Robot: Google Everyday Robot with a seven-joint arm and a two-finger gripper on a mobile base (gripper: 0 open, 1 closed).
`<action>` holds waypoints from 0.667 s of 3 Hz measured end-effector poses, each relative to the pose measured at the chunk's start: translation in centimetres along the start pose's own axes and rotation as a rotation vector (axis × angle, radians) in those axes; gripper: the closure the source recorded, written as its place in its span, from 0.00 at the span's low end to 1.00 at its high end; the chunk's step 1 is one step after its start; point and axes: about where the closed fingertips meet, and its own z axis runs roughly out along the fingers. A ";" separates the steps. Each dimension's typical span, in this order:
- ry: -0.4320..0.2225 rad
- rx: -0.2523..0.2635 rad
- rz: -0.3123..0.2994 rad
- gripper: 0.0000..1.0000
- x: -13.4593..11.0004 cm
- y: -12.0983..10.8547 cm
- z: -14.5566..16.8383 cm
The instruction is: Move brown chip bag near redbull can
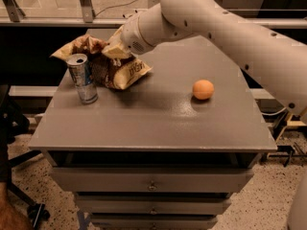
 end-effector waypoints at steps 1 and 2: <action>-0.001 -0.003 -0.001 0.05 -0.1 0.1 0.2; -0.001 -0.006 -0.002 0.00 -0.2 0.2 0.3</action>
Offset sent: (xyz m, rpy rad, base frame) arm -0.0006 0.0018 -0.0005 -0.0003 0.0009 0.0030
